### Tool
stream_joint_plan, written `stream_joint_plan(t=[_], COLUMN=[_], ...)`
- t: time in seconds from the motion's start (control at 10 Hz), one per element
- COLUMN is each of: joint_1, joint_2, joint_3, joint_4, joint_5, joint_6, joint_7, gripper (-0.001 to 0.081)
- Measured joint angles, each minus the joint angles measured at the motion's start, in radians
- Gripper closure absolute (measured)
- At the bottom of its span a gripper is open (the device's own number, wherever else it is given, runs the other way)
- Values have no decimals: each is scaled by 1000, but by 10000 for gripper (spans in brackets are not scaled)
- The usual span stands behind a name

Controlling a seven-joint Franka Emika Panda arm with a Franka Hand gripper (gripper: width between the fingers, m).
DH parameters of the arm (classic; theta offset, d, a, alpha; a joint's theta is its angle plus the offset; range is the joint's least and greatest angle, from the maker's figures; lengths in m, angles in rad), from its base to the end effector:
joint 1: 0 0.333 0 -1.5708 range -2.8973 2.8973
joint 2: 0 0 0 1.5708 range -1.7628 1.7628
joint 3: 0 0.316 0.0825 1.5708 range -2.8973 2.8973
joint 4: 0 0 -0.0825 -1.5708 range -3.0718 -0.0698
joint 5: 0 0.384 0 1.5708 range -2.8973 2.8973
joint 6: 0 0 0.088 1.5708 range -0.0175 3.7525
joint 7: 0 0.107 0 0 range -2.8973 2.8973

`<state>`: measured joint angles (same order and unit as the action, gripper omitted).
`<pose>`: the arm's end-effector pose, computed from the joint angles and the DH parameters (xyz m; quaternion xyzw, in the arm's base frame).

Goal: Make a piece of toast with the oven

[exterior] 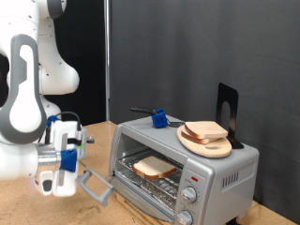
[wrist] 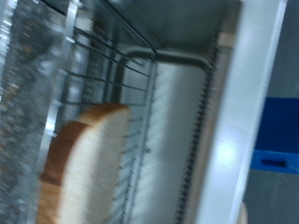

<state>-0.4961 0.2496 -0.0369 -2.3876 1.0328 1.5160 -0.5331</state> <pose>0.3975 -0.1238 0.2223 -0.7386 0.2408 0.1798 0.6034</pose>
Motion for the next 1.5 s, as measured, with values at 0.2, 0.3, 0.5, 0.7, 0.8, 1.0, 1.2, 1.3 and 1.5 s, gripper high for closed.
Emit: stream_joint_plan(t=[0.2,0.3,0.5,0.7,0.8,1.0,1.2,1.3,1.5], joint_1=[8,14,34,56,68,86,86,80,48], joint_2=[-70,-102,-160,-219,-251,-311,-345,-357,-369], joint_3=[15,29,56,86,104,136,146,141,114], joint_4=[-41,-58,-87,-115,-133,-170,-198,-212,-226], joint_5=[59,89,139,167,182,199,200,195,163], joint_6=[0,0,0,6,20,67,93,98,100], joint_7=[6,9,19,57,81,131,162,162,161], gripper=[-2,-2,-2,-2,-2,-2,-2,-2,-2])
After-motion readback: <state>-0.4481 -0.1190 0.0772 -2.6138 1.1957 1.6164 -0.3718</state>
